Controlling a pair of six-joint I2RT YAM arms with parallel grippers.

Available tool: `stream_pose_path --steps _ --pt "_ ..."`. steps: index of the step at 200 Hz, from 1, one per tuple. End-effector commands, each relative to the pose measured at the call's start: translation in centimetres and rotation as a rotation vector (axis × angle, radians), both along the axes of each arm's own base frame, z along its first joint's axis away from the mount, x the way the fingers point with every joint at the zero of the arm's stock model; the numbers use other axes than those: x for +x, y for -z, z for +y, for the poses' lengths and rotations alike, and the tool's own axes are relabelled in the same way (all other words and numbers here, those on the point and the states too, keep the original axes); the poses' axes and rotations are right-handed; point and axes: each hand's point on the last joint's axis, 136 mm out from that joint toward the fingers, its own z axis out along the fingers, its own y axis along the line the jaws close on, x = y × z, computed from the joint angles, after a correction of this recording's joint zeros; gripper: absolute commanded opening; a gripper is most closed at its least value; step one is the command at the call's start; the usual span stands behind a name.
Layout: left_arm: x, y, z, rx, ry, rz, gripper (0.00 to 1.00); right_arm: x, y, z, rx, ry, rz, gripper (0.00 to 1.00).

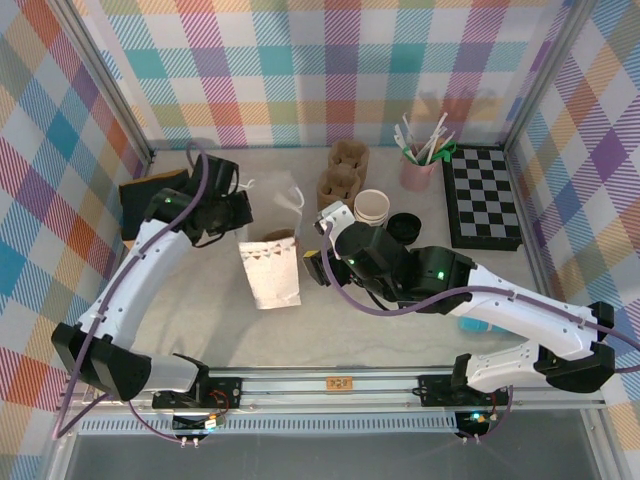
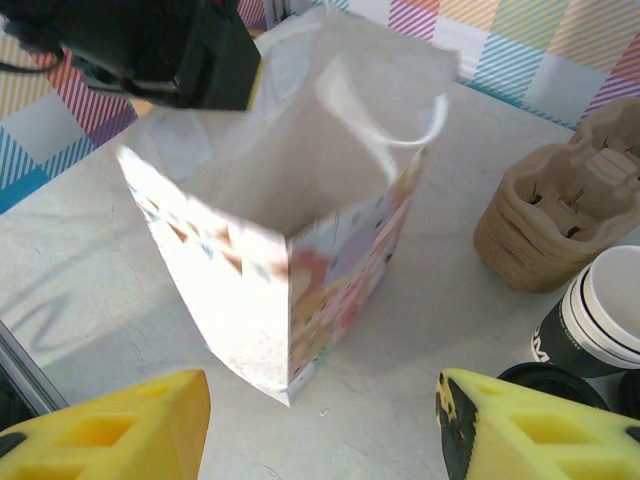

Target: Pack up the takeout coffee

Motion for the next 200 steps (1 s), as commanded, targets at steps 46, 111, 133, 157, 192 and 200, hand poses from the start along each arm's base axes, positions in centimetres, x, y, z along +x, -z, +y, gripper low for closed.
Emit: stream_pose_path --steps 46,111,133,157,192,200 --pt "-2.7 1.7 -0.3 -0.092 -0.009 0.030 0.00 0.0 1.4 -0.8 0.017 0.027 0.036 0.62" --pt "-3.4 -3.2 -1.0 -0.219 -0.004 -0.091 0.00 -0.2 -0.4 -0.4 0.054 -0.002 0.016 0.61" --pt "-4.1 0.9 -0.7 -0.208 -0.033 -0.036 0.00 -0.2 0.7 -0.1 0.045 0.003 0.039 0.61" --pt "-4.5 2.3 -1.2 -0.217 -0.017 -0.008 0.00 -0.2 0.8 0.2 0.036 -0.005 0.045 0.61" --pt "-3.9 0.7 -2.1 -0.259 0.021 -0.064 0.00 0.0 -0.7 0.0 0.055 -0.002 0.016 0.61" --pt "-3.8 0.9 -2.3 -0.270 0.024 -0.068 0.00 0.0 -1.0 -0.2 0.061 0.002 0.010 0.61"
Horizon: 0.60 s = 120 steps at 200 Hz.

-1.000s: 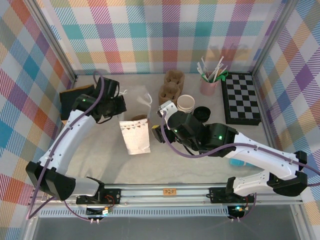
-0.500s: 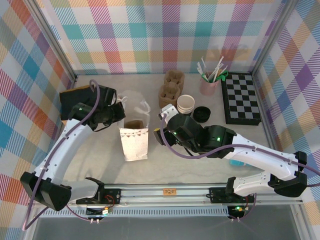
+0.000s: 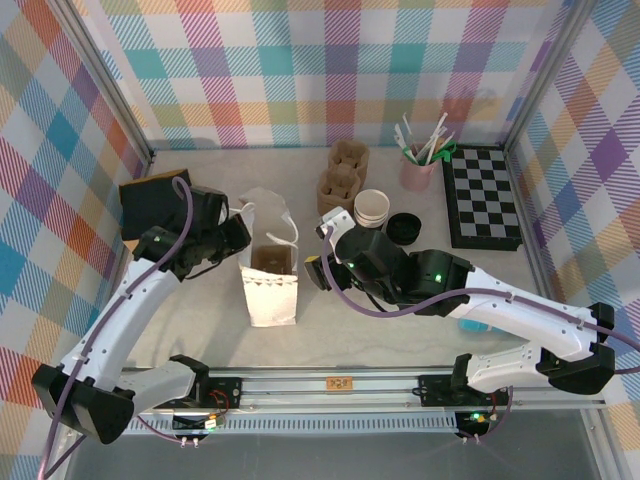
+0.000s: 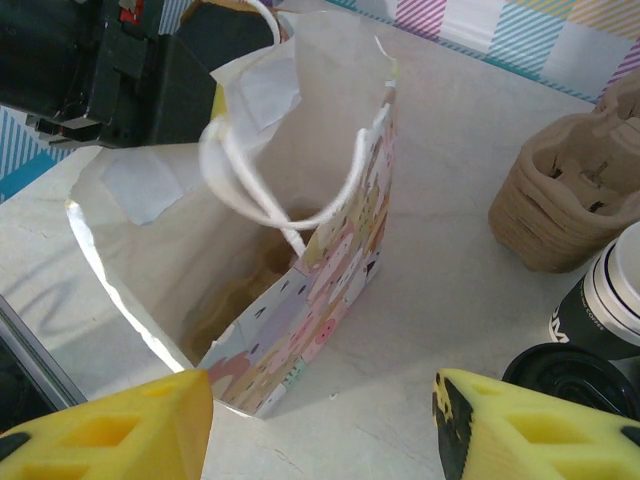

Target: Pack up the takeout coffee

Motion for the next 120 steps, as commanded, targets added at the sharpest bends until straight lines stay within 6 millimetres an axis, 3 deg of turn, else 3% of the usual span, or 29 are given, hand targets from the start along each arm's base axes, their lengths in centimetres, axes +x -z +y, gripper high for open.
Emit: stream_pose_path --steps 1,43,98,120 --pt "0.3 -1.5 -1.3 -0.070 0.036 -0.060 0.00 0.4 -2.5 -0.2 0.056 0.012 -0.030 0.61" --pt "0.3 -0.1 -1.9 -0.109 0.036 -0.055 0.00 0.5 -2.0 -1.5 0.039 0.055 -0.029 0.61" --pt "1.2 -0.6 -3.1 -0.181 0.045 -0.086 0.00 0.4 -2.8 -3.2 0.060 0.083 -0.043 0.61" --pt "1.5 -0.2 -3.1 -0.172 0.040 -0.074 0.00 0.5 -2.3 -3.8 0.041 0.111 -0.036 0.61"
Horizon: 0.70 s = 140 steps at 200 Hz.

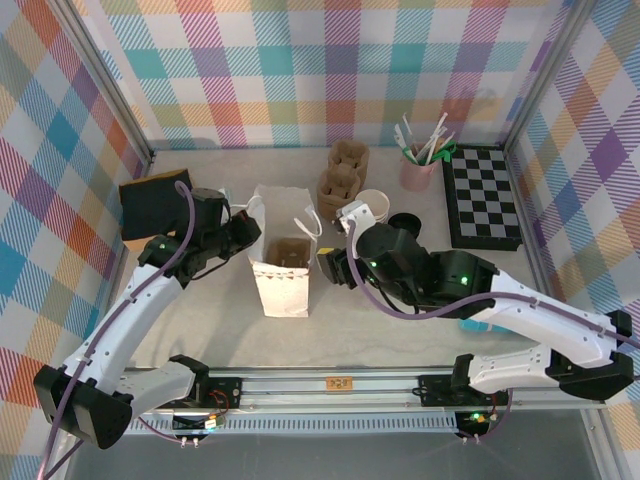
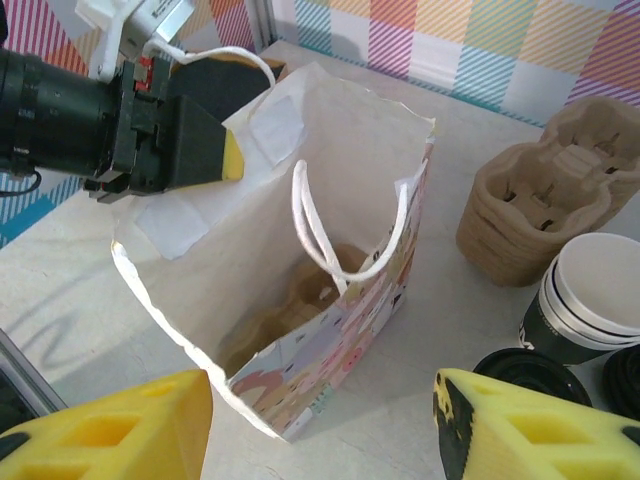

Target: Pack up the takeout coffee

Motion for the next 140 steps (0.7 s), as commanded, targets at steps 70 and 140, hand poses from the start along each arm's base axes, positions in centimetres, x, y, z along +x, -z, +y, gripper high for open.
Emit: stream_pose_path --steps 70,140 --pt "-1.0 -2.1 0.1 0.007 0.018 -0.034 0.68 2.1 1.4 -6.8 -0.059 0.291 0.046 0.89" --pt "-2.7 -6.2 0.6 0.010 0.059 -0.131 1.00 5.1 5.2 -11.0 -0.101 0.410 0.269 0.99"
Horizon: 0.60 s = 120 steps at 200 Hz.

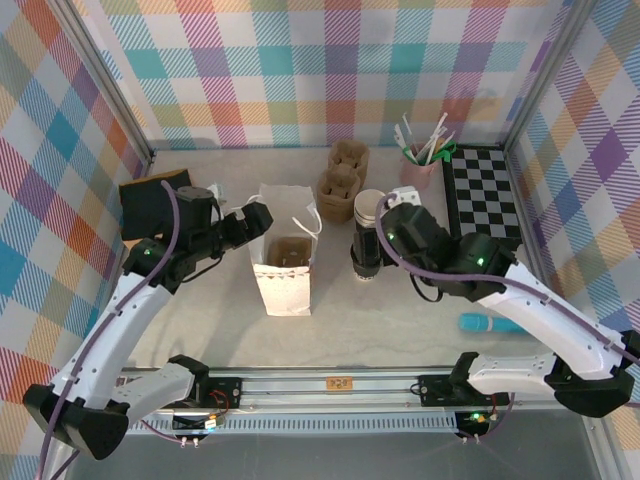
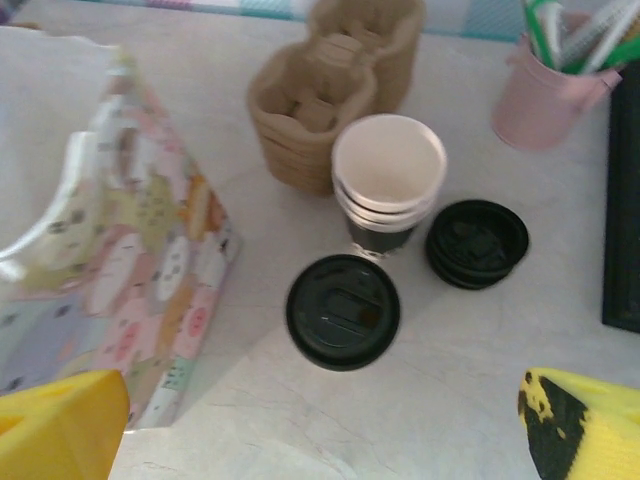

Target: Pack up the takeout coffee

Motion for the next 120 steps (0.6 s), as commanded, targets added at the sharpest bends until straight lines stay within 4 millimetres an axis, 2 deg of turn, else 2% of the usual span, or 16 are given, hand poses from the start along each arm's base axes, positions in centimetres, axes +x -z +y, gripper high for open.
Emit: stream_pose_path --steps 1,19,39,67,102,120 --pt "-1.2 -2.3 0.1 0.012 0.035 -0.055 1.00 -0.1 1.5 -0.9 0.003 0.014 0.105 0.99" --pt "-1.6 -3.5 0.6 0.027 0.041 -0.111 1.00 0.6 3.1 -1.2 -0.007 0.017 0.169 0.99" --pt "-2.0 -4.2 0.8 0.054 0.059 -0.154 1.00 1.4 5.3 -0.6 0.040 -0.017 0.259 1.00" --pt "-1.7 -3.7 0.8 0.084 0.076 -0.177 1.00 3.2 7.2 -0.4 0.012 -0.030 0.303 0.99" --pt "-1.7 -4.4 1.1 0.123 0.087 -0.199 1.00 4.4 6.3 1.0 0.010 -0.067 0.303 1.00" --pt "-2.1 -5.2 1.4 0.141 0.085 -0.166 1.00 4.9 6.3 0.9 -0.031 -0.058 0.330 1.00"
